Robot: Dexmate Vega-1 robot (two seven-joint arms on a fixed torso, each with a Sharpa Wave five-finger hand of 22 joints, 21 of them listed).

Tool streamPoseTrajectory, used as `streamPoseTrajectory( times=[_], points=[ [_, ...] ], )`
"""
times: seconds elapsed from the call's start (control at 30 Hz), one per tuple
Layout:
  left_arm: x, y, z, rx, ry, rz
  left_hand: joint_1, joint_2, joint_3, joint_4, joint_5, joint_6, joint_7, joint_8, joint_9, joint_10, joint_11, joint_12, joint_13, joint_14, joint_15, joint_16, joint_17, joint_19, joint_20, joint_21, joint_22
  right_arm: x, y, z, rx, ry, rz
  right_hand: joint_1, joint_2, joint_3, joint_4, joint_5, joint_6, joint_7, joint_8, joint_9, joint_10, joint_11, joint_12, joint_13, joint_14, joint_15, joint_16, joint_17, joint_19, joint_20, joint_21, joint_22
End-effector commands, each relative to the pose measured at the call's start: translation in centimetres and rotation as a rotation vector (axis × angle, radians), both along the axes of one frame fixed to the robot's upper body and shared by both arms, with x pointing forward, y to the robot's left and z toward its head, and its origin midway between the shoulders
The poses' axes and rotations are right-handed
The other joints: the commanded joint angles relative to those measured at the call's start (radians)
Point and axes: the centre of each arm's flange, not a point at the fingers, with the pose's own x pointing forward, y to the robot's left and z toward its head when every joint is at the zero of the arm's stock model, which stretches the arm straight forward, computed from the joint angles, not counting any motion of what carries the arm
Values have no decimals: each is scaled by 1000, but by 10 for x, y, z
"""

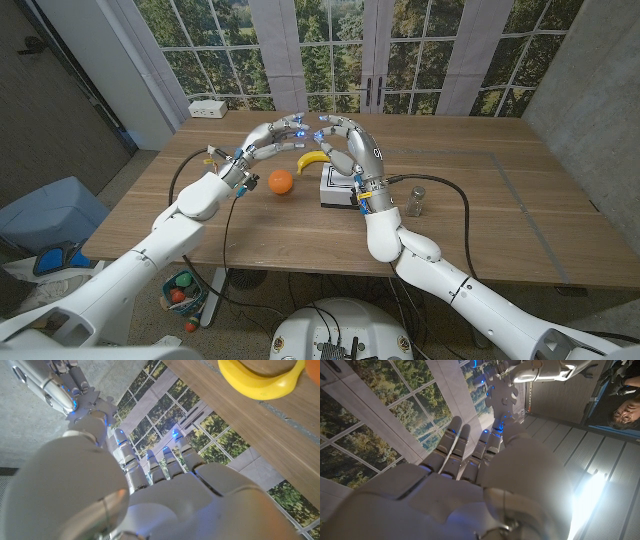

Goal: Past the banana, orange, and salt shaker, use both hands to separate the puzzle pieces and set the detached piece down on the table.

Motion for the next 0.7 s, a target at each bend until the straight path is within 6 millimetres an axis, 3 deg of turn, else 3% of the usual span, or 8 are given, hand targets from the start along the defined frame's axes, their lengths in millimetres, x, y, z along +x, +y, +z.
streamPoseTrajectory(
  times=[0.03, 0.27, 0.4, 0.43, 0.7],
  points=[
    [5, -9, 0, -2, 14, -45, 16, 6, -11, 2, -7, 35, 2, 15, 6, 18, 2, 4, 5, 18, 20, 6, 3, 11, 8, -3, 2, 1, 1, 0, 3, 4, 7, 5, -4, -4, -5, 1, 1, 5, 3, 3, 8, 0, -3, 2, 7, -180, -3, 1, 3, -58, 5, 2],
    [3, -12, 0, -21, 17, -52, 47, 42, -21, 6, -7, 112, 17, 37, 11, 43, 3, 4, 5, 37, 23, 4, 3, 20, 19, -10, 3, 0, 1, -1, 3, 1, 12, 5, -3, -4, -4, 1, 2, 4, 3, 2, 8, -1, -4, 2, 7, -178, -5, 1, 2, -57, 6, 2],
    [1, -12, 0, -38, 9, -47, 76, 101, -43, 13, -10, 262, 69, 98, 34, 98, -2, 7, 5, 62, 19, 2, 3, 34, 15, -18, 6, -1, -1, -2, 4, -1, 10, 5, -3, -5, -4, 1, 2, 4, 3, 1, 8, -1, -5, 2, 8, -178, -6, 1, 1, -57, 7, 2],
    [0, -12, 0, -40, 7, -42, 79, 110, -49, 13, -10, 286, 71, 111, 40, 104, -6, 6, 5, 63, 14, 0, 3, 36, 11, -19, 6, -2, -1, -2, 5, -2, 10, 6, -3, -5, -4, 1, 2, 4, 3, 1, 8, 0, -5, 2, 8, -178, -7, 1, 1, -57, 7, 2],
    [-4, -14, -2, -48, -5, -19, 97, 116, -67, 6, -11, 324, 81, 133, 51, 132, -39, 6, 5, 61, -18, -4, 2, 45, -11, -21, 7, -2, -4, -2, 4, 0, 12, 7, -3, -7, -4, 1, 2, 5, 2, 0, 8, 0, -6, 3, 8, -178, -6, 3, 0, -56, 8, 2]
  ],
)
